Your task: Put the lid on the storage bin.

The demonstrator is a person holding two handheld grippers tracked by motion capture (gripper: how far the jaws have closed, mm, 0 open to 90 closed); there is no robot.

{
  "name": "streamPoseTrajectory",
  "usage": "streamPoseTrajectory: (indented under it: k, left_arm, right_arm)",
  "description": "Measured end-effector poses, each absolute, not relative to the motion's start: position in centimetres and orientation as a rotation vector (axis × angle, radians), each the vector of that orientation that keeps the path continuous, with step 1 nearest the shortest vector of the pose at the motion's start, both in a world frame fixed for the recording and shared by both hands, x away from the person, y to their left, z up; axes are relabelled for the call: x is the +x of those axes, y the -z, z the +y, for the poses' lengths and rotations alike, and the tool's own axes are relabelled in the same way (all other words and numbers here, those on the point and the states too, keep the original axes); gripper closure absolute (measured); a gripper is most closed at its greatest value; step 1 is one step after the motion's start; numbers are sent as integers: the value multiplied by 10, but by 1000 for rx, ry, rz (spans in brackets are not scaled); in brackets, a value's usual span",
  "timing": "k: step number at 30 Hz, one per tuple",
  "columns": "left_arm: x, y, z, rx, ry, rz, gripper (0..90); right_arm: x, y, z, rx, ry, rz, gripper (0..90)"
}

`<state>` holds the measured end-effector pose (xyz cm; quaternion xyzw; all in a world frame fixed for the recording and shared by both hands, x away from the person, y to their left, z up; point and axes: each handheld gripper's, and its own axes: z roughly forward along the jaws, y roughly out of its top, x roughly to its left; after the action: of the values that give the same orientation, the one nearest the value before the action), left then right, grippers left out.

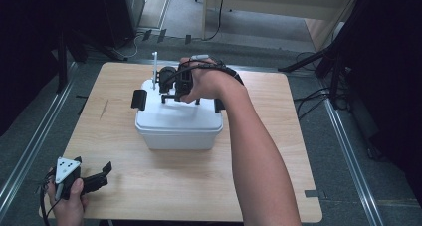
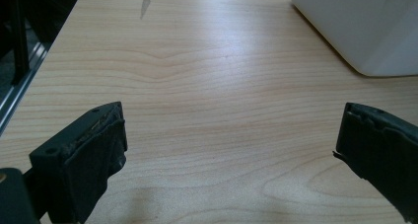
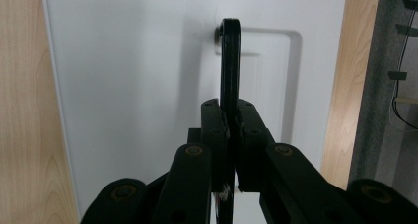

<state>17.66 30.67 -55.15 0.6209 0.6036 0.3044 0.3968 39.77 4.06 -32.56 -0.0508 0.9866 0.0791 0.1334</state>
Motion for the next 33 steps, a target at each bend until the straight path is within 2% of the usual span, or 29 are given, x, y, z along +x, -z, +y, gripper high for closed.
streamPoseTrajectory:
  k: [26,27,29,30,31,32,33]
  left_arm:
    - [177,552,307,1574,-768,1528,0]
    - [177,552,307,1573,-768,1528,0]
    - [176,551,307,1576,-769,1528,0]
    - [177,552,307,1574,-769,1528,0]
    - [177,552,307,1574,-768,1529,0]
    - [177,552,307,1574,-768,1529,0]
    - [177,552,306,1571,-770,1529,0]
  right_arm:
    - [404,343,50,-145,-229,2883,843]
    - [403,343,49,-146,-233,2883,798]
    - [402,342,46,-159,-292,2890,637]
    - [399,341,45,-165,-307,2889,531]
    - [393,341,42,-111,-269,2899,332]
    - [393,341,42,-111,-269,2899,332]
    - [390,342,40,-95,-240,2907,245]
